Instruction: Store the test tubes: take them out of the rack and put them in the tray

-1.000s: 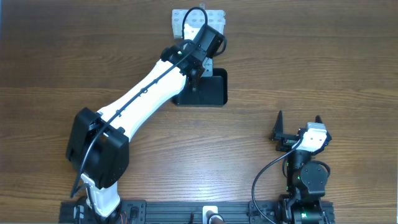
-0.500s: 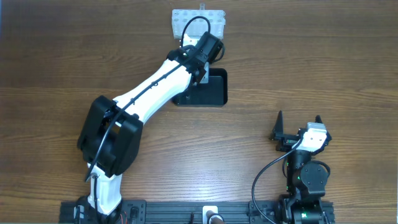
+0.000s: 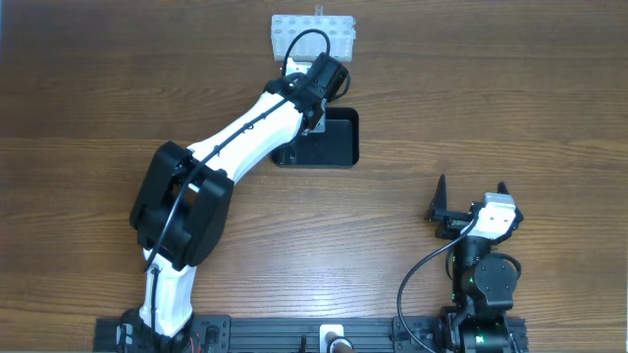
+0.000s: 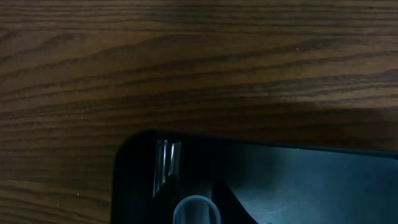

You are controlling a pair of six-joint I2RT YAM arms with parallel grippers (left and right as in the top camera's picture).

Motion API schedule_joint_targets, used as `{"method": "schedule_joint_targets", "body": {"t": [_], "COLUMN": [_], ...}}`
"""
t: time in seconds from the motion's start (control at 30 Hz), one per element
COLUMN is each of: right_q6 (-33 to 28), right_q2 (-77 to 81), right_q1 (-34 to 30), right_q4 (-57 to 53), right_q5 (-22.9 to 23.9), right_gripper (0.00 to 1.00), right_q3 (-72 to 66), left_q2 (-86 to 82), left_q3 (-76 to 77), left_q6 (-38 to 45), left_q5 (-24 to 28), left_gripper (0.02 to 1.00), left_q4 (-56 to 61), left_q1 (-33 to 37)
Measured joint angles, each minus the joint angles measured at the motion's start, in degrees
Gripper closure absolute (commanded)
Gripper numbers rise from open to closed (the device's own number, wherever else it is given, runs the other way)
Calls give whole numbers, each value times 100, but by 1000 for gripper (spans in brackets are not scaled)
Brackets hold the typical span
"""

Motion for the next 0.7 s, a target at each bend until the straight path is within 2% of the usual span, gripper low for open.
{"method": "schedule_joint_targets", "body": {"t": [0.47, 0.6, 0.7], "right_q6": [0, 0, 2], "right_q2": [0, 0, 0], "right_q1": [0, 0, 0], "right_q4": [0, 0, -2], "right_q5": [0, 0, 0], "right_gripper": [7, 7, 7], "right_q3": [0, 0, 0], "left_q2": [0, 0, 0], "left_q3": [0, 0, 0], "left_q6": [0, -2, 0], "left_q5": [0, 0, 2], "left_gripper": [864, 825, 757], "left_q4": [2, 2, 2], "left_q1": [0, 0, 2]}}
